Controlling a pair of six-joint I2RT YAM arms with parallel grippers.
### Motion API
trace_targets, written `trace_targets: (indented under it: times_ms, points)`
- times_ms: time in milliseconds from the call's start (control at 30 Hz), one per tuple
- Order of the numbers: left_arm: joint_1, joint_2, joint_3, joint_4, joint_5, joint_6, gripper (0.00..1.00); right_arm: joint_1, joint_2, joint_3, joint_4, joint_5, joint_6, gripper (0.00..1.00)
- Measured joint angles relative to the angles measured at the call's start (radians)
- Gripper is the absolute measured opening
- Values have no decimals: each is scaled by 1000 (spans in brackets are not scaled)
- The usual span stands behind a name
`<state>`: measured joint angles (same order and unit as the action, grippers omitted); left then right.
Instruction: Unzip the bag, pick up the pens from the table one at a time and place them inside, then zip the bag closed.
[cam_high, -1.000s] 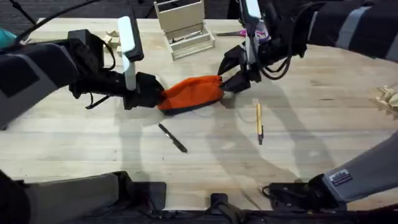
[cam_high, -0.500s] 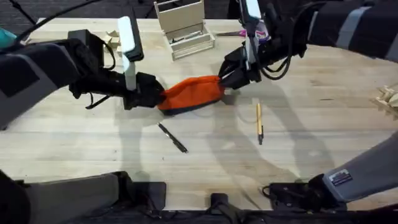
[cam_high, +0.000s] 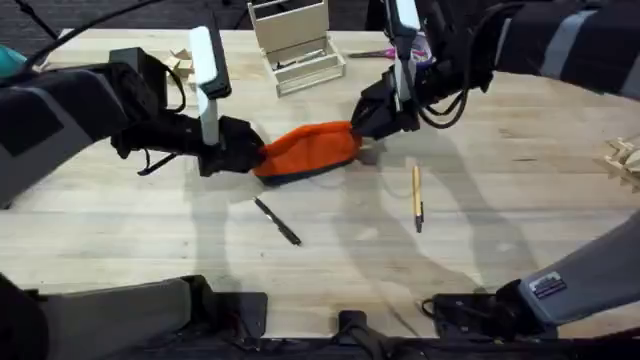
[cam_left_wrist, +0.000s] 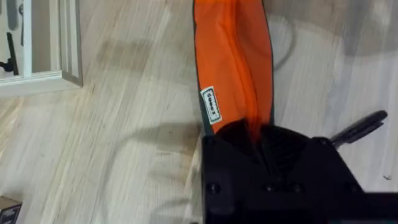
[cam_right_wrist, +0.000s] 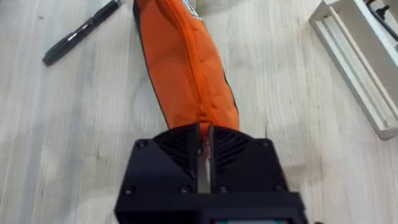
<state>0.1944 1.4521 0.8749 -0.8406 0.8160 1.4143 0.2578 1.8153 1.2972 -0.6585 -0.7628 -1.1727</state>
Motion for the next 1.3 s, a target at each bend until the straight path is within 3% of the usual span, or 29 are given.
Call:
trace_targets:
  times_ms: [100, 967, 1300]
  points:
    - [0, 0, 0, 0, 0, 0, 42, 0, 0, 0, 0, 0, 1, 36]
    - [0, 0, 0, 2, 0, 0, 42, 1, -10, 17, -9, -25, 0, 30]
    - [0, 0, -1, 2, -1, 0, 42, 86, -10, 19, 40, -23, 1, 29]
